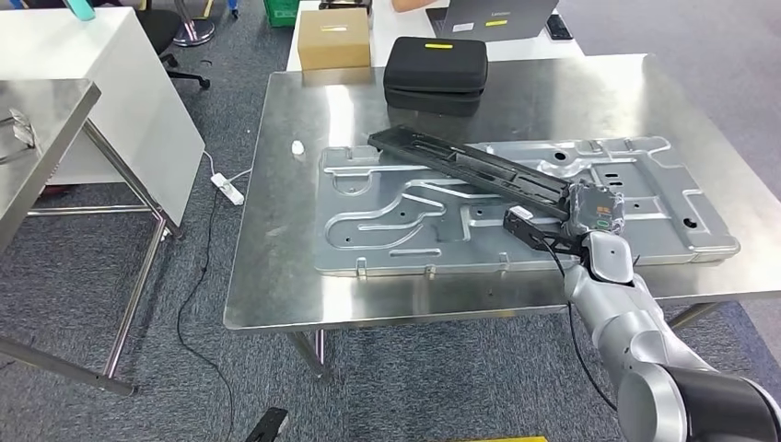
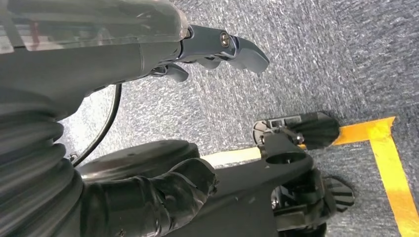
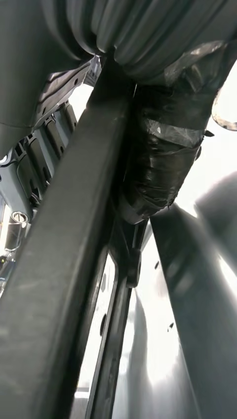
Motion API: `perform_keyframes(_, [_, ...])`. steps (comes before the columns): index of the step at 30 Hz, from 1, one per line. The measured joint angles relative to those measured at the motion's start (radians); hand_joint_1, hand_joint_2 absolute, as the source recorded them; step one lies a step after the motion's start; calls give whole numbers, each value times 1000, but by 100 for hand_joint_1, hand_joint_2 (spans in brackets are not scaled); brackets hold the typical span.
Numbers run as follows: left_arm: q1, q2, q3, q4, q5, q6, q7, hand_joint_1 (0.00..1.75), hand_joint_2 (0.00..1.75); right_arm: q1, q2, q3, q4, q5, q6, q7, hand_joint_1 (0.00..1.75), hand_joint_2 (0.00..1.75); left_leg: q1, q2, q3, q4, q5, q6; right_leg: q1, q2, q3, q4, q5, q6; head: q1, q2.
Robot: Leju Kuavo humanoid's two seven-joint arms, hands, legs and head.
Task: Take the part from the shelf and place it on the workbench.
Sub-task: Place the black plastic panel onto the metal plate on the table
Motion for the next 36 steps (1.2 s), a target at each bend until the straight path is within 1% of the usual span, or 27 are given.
perform_keyframes(1, [0,0,0,0,2,0,0,0,175,-1,0,0,0,-1,0,0,175,175,1,2,-17,41,-26,-4,-1,-2,2,-3,1,-7,0,0])
perform_keyframes(3, [1,0,0,0,5,-2,-1,0,175,-1,0,0,0,-2,1,-3,175,175,2,4,-75,175,-94,-8,0,-5,2,-3,2,-13,0,0])
perform_keyframes(4, [3,0,0,0,6,-2,-1,0,175,0,0,0,0,-3,1,-5,175,175,2,4,-103,236,-117,-10,1,-6,1,-3,2,-14,0,0])
perform_keyframes(5, [5,0,0,0,6,-3,-1,0,175,1,0,0,1,-4,1,-6,175,175,3,4,-115,264,-121,-10,2,-6,1,-3,2,-14,0,0])
perform_keyframes(6, [7,1,0,0,6,-3,-1,0,175,1,0,-1,1,-5,2,-7,175,175,3,4,-109,256,-107,-9,2,-6,1,-2,2,-14,0,0])
perform_keyframes(7, [7,1,0,0,6,-3,-1,0,175,1,0,-1,0,-5,2,-7,175,175,3,4,-83,206,-76,-7,2,-5,2,-2,2,-13,0,0])
perform_keyframes(9, [7,1,0,0,6,-4,-2,0,175,1,0,-1,0,-5,2,-7,175,175,1,4,-10,64,-19,-1,4,-5,2,1,1,-8,0,0])
perform_keyframes(10, [6,1,0,0,6,-5,-3,0,175,1,-1,-1,0,-5,2,-6,175,175,0,4,16,12,-3,3,5,-4,0,1,2,-3,0,0])
perform_keyframes(12, [6,1,0,0,6,-5,-5,0,175,1,-2,-2,0,-5,2,-4,175,175,-4,4,29,-20,-1,11,8,-2,-2,0,4,9,0,0])
perform_keyframes(14, [7,1,0,0,6,-5,-5,0,175,2,-5,-4,0,-4,2,-2,87,87,-3,6,31,-28,5,23,6,-1,-1,-3,6,21,0,0])
perform_keyframes(16, [5,1,-1,0,6,-5,-6,0,175,2,-9,-7,0,-3,2,-2,0,0,-1,10,34,-39,14,38,3,1,-21,39,-25,30,1,0])
perform_keyframes(17, [4,1,-2,0,5,-4,-6,0,175,4,-12,-9,1,-3,3,-2,0,0,0,12,34,-42,17,43,2,1,-44,91,-55,33,1,0])
perform_keyframes(19, [4,1,-6,0,4,-1,-6,0,87,14,-14,-11,4,-2,3,-3,0,0,-3,12,31,-42,18,46,3,1,-108,225,-114,37,1,0])
perform_keyframes(20, [5,1,-8,0,5,2,-6,0,44,21,-15,-13,6,-2,3,-4,0,0,-4,12,30,-41,17,47,3,0,-128,266,-123,37,1,0])
perform_keyframes(21, [5,1,-8,0,6,4,-6,0,0,28,-16,-15,7,-2,2,-4,0,0,-5,11,30,-40,17,47,3,0,-132,272,-113,37,1,0])
perform_keyframes(22, [5,1,-8,0,8,6,-6,0,0,33,-17,-17,7,-2,2,-5,0,0,-5,10,30,-37,15,46,3,0,-116,237,-85,34,1,0])
perform_keyframes(23, [5,1,-8,0,8,6,-6,0,0,35,-18,-20,7,-2,1,-5,0,0,-6,9,30,-34,13,45,3,0,-83,170,-47,31,1,0])
perform_keyframes(24, [5,1,-8,0,9,7,-4,0,0,35,-19,-23,7,-2,1,-6,0,0,-8,9,29,-31,10,42,6,0,-50,101,-21,26,1,0])
perform_keyframes(25, [4,1,-8,0,9,8,-3,0,0,34,-19,-26,7,-2,0,-7,0,0,-9,9,28,-27,7,38,8,0,-23,45,-3,21,1,0])
perform_keyframes(26, [4,1,-8,0,8,10,-1,0,0,33,-19,-29,7,-1,0,-7,0,0,-11,9,26,-25,6,34,11,1,-7,11,2,18,1,0])
perform_keyframes(28, [5,1,-8,0,6,14,0,0,0,33,-20,-34,7,0,-1,-8,0,0,-11,9,25,-26,6,25,15,2,-3,0,-1,11,1,0])
perform_keyframes(29, [5,1,-8,0,6,15,0,0,0,33,-20,-36,7,0,-1,-8,0,0,-11,9,25,-26,4,21,13,2,-1,-3,1,6,1,0])
perform_keyframes(31, [5,1,-8,0,6,16,1,0,0,32,-20,-38,7,0,-1,-9,0,0,-10,9,10,10,-24,11,6,0,4,-11,5,-7,0,0])
perform_keyframes(32, [5,2,-8,0,6,16,1,0,0,32,-20,-40,7,0,-1,-9,0,0,-8,9,-12,58,-51,6,3,-1,6,-15,7,-12,0,0])
perform_keyframes(34, [6,2,-8,0,6,16,2,0,0,33,-19,-42,7,0,-1,-10,0,0,-6,9,-75,191,-112,-1,4,-1,5,-15,7,-17,0,0])
perform_keyframes(35, [7,2,-8,0,6,16,3,0,0,34,-19,-43,7,1,0,-11,0,0,-4,9,-101,243,-127,-3,4,-2,5,-14,6,-17,0,0])
perform_keyframes(36, [9,2,-8,0,6,16,4,0,0,36,-19,-44,7,1,0,-11,0,0,-3,9,-111,260,-122,-4,4,-2,5,-13,6,-17,0,0])
